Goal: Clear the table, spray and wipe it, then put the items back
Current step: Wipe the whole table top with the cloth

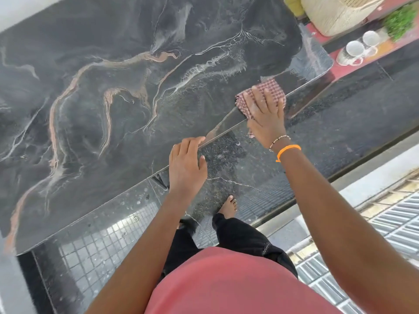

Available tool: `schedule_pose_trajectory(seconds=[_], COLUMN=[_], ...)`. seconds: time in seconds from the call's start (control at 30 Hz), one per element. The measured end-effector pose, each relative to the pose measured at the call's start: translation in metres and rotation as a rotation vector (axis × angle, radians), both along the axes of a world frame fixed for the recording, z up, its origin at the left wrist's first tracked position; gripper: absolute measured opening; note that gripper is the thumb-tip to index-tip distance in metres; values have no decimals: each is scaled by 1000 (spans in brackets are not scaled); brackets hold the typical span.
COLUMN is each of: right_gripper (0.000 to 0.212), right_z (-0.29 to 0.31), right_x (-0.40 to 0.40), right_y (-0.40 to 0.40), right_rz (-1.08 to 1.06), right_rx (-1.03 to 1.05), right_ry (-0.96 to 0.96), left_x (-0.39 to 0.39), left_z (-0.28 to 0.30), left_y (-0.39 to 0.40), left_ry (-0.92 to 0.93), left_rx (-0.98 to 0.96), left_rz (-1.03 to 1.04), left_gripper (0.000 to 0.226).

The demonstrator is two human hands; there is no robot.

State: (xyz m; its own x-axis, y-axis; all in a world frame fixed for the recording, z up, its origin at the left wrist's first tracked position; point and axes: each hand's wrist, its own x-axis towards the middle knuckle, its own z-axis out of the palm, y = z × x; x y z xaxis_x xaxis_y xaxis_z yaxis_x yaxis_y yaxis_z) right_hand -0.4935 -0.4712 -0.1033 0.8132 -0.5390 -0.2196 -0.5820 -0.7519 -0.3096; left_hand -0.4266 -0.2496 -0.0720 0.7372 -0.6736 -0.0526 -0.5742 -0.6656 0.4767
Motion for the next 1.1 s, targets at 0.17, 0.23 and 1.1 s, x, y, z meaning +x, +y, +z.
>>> schedule_pose_trajectory(seconds=[0.17,0.23,1.1], right_gripper=[52,51,52], right_z=[-7,-9,0], right_x=[19,23,26], right_y=[87,92,-164], right_rz=[268,276,-370], right_rx=[-22,-53,-108], right_ry=[-51,-48,30], left_x=[-3,-1,39], left_z=[8,10,-7], left_y=[-15,-21,-163], left_ry=[-23,-14,48], left_rx=[-57,-86,-99], left_rz=[35,66,-42], left_gripper=[53,50,41])
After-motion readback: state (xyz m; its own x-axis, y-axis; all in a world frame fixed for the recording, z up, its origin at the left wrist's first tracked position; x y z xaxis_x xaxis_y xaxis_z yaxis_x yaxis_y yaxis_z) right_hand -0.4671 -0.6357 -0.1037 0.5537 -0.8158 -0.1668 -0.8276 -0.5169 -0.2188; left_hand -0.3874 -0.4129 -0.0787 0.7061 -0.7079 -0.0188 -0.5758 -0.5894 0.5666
